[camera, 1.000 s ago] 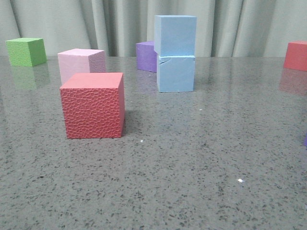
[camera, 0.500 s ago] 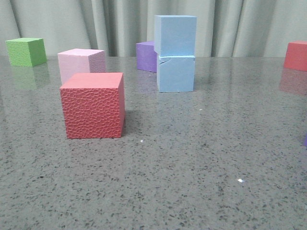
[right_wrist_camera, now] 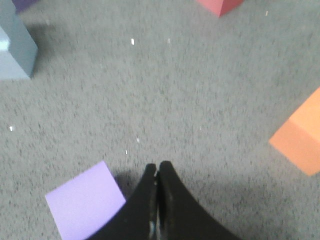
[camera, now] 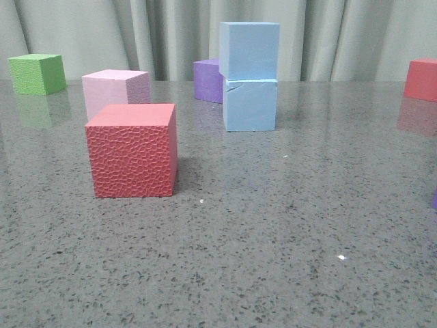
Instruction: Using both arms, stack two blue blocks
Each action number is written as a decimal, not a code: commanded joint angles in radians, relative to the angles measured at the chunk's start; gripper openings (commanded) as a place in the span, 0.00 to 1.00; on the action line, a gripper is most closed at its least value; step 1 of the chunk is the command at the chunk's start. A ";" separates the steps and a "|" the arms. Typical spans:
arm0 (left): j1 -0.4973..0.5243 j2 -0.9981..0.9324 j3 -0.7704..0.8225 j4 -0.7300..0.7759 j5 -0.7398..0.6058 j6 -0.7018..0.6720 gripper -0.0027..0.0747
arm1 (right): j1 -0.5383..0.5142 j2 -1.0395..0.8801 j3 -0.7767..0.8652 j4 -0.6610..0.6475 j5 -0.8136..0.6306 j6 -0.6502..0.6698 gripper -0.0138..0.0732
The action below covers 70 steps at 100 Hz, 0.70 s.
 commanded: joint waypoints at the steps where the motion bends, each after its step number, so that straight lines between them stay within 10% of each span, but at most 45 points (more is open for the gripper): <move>1: 0.002 -0.032 0.042 -0.002 -0.087 -0.010 0.01 | -0.006 -0.058 0.026 -0.002 -0.149 -0.010 0.08; 70: 0.002 -0.032 0.042 -0.002 -0.087 -0.010 0.01 | -0.006 -0.591 0.613 -0.002 -0.646 -0.010 0.08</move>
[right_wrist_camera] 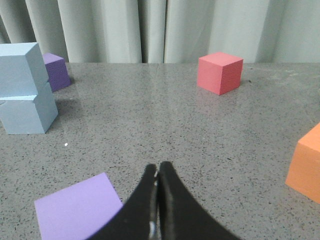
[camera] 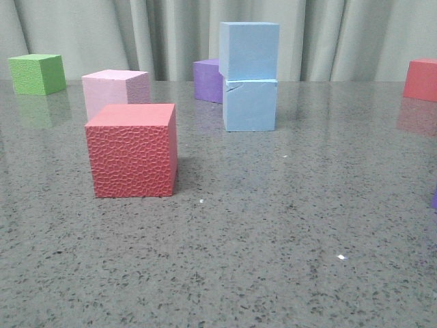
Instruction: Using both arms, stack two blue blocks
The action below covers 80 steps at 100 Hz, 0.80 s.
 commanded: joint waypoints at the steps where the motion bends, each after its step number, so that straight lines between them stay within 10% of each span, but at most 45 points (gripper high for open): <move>1: 0.002 -0.032 0.042 -0.002 -0.085 -0.010 0.01 | -0.006 -0.037 0.014 -0.002 -0.118 -0.010 0.08; 80: 0.002 -0.032 0.042 -0.002 -0.085 -0.010 0.01 | -0.007 -0.120 0.217 -0.002 -0.258 -0.010 0.08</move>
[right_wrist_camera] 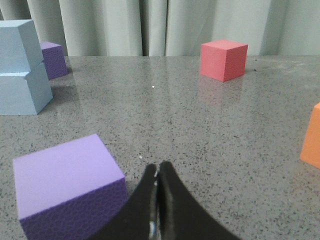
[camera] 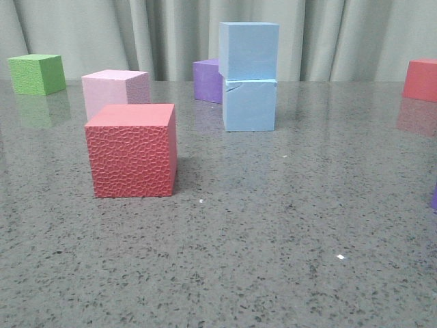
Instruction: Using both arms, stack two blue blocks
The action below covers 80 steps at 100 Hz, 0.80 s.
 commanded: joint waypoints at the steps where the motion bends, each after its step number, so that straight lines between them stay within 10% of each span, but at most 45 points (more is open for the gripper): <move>1: 0.002 -0.032 0.042 -0.002 -0.085 -0.010 0.01 | -0.007 -0.010 -0.011 -0.002 -0.097 -0.010 0.08; 80: 0.002 -0.032 0.042 -0.002 -0.085 -0.010 0.01 | -0.007 -0.010 0.042 -0.003 -0.170 -0.010 0.08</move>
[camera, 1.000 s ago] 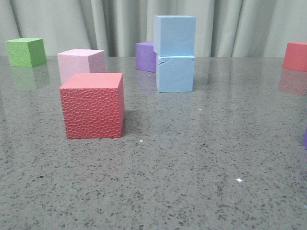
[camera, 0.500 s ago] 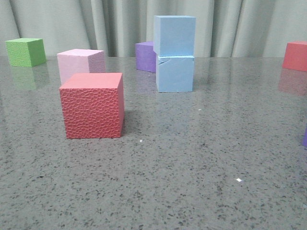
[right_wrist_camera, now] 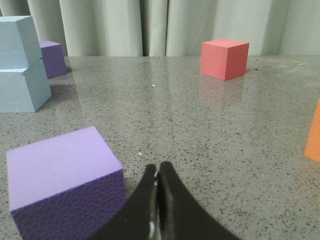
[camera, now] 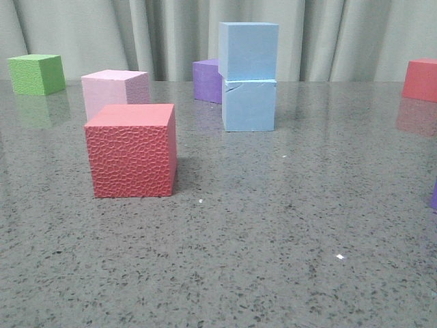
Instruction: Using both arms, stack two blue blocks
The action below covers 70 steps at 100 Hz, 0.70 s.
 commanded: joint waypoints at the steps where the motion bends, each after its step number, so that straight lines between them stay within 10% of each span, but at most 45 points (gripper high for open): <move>1: 0.002 -0.032 0.042 -0.002 -0.085 -0.010 0.01 | -0.007 -0.010 -0.018 -0.003 -0.091 -0.010 0.08; 70: 0.002 -0.032 0.042 -0.002 -0.083 -0.010 0.01 | -0.007 -0.026 -0.018 -0.002 -0.137 -0.010 0.08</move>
